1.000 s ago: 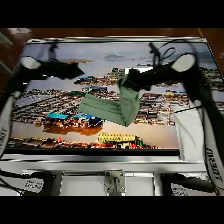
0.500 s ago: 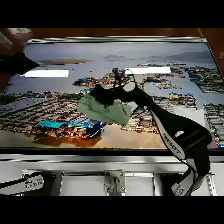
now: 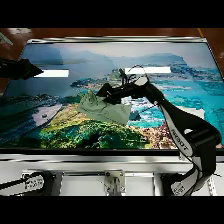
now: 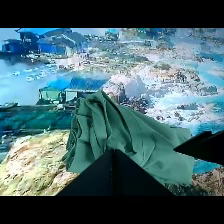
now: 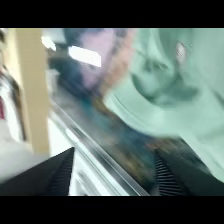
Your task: Fold the shirts.
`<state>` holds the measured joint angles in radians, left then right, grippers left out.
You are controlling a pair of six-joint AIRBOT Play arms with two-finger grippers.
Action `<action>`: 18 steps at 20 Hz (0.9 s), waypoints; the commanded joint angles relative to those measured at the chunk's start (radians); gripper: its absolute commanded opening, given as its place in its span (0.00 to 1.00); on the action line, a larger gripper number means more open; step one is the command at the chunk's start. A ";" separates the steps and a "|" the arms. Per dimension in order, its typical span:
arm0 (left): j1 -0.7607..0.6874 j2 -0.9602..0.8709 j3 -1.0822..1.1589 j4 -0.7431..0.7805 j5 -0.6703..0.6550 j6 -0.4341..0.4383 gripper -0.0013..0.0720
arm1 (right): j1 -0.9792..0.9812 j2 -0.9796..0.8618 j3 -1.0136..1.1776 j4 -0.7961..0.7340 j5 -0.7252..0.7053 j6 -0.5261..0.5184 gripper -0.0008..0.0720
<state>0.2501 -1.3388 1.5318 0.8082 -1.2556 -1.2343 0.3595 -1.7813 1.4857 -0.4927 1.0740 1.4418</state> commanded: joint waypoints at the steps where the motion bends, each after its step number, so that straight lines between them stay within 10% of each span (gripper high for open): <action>1: 0.000 0.001 -0.002 0.001 -0.003 0.012 0.07 | -0.126 0.083 0.000 -0.494 0.344 0.114 0.94; 4: 0.000 0.001 -0.002 0.000 -0.004 0.011 0.07 | -0.244 0.097 -0.036 -0.671 0.444 0.180 0.94; 10: 0.000 0.000 -0.002 0.000 -0.004 0.011 0.07 | -0.239 0.065 -0.259 -0.392 0.075 0.180 0.94; 16: 0.000 0.001 -0.002 0.000 -0.002 0.010 0.07 | -0.159 -0.009 -0.260 -0.292 0.003 0.106 0.94; 18: -0.001 0.001 -0.002 0.000 -0.002 0.010 0.07 | -0.148 -0.013 -0.260 -0.268 -0.043 0.109 0.75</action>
<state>0.2497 -1.3388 1.5299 0.8085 -1.2591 -1.2236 0.1902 -1.7794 1.2312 -0.8055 1.1080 1.5589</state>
